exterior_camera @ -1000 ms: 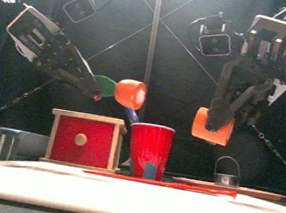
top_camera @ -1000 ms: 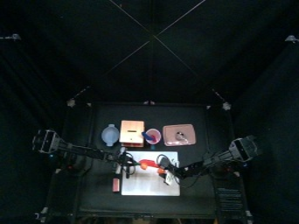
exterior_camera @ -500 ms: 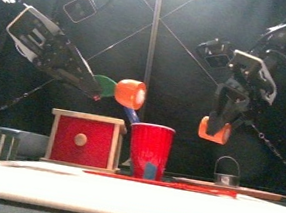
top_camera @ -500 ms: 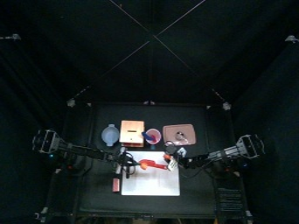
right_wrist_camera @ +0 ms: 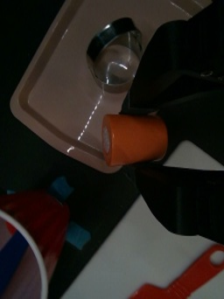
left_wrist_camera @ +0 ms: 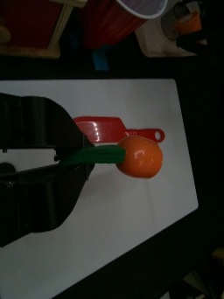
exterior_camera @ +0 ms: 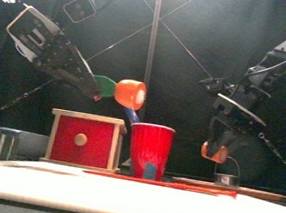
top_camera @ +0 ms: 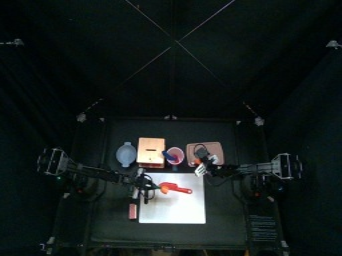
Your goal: Grab carrot bottom and place on plate
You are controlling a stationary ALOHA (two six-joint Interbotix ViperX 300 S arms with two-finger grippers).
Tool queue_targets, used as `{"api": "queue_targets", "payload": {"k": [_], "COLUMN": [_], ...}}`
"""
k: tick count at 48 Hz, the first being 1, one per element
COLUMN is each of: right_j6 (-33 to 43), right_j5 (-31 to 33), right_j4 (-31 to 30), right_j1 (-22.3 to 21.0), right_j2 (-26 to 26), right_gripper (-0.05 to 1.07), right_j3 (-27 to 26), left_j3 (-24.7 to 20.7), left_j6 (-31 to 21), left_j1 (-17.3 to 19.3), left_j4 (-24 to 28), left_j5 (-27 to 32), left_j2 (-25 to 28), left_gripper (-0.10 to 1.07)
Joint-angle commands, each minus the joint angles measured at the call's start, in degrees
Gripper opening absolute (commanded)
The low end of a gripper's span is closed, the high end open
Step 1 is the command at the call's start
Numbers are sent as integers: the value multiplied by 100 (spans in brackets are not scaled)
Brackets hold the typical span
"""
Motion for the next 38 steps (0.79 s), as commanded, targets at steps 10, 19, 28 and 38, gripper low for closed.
{"api": "queue_targets", "payload": {"k": [10,19,28,38], "right_j6": [0,0,0,0], "right_j5": [-448,-475,-475,-475], "right_j4": [-176,-202,-193,-202], "right_j1": [-703,-756,-747,-747], "right_j2": [325,466,448,431], "right_gripper": [40,56,71,82], "right_j3": [0,-44,-70,-105], "left_j3": [-53,-53,-62,-53], "left_j6": [-9,-9,-9,-9], "left_j1": [18,9,9,18], "left_j4": [-9,-9,-9,-44], "left_j5": [-62,-62,-62,-62], "left_j2": [-26,-26,-26,-26], "left_gripper": [47,47,47,47]}}
